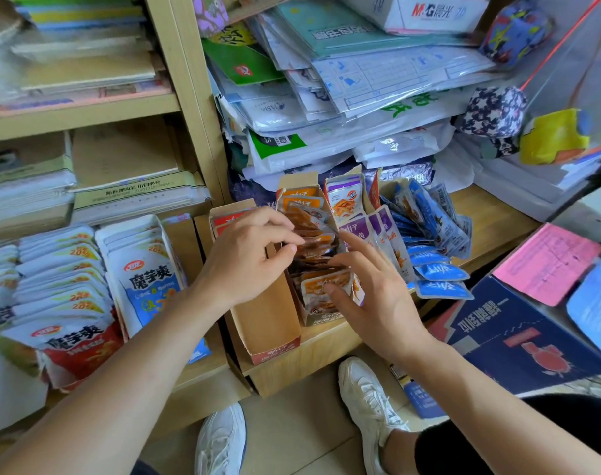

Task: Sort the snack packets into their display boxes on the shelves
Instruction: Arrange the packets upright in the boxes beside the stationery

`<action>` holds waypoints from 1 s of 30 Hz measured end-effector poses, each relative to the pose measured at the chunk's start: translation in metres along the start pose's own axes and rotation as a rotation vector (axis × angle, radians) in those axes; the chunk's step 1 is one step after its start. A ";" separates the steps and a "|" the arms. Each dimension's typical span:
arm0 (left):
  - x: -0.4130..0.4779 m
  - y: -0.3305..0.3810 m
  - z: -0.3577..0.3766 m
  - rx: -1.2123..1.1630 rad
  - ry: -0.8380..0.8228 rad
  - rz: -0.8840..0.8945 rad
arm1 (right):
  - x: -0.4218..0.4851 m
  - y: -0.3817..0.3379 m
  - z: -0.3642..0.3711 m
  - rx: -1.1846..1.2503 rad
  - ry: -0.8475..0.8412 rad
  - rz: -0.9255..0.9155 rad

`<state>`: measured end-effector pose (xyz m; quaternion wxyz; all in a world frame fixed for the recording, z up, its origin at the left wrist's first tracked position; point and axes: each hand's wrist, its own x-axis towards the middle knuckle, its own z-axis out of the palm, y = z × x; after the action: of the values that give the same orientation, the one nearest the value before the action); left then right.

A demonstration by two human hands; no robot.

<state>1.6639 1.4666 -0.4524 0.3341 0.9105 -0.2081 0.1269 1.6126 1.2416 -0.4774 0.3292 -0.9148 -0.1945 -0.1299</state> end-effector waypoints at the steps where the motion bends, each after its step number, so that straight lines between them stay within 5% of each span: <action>1: -0.002 -0.001 -0.001 -0.039 -0.030 -0.001 | 0.000 0.000 -0.001 0.010 -0.014 -0.006; 6: -0.002 -0.006 -0.006 -0.158 -0.117 -0.052 | -0.001 -0.002 -0.004 0.019 -0.042 -0.003; 10: 0.008 -0.010 -0.002 0.007 0.023 0.015 | 0.004 0.000 -0.004 -0.075 -0.080 -0.054; 18: 0.026 -0.009 0.002 0.238 0.013 0.132 | 0.007 0.001 -0.004 -0.093 -0.081 -0.084; 24: 0.018 -0.001 -0.013 0.043 -0.028 0.218 | 0.007 0.002 -0.003 -0.080 -0.075 -0.094; 30: 0.012 -0.004 -0.018 -0.204 -0.098 -0.004 | 0.015 -0.004 -0.005 -0.016 -0.096 -0.034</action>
<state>1.6754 1.4775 -0.4372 0.4146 0.8773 -0.2342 0.0597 1.6236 1.2452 -0.4664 0.3101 -0.9192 -0.2243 -0.0930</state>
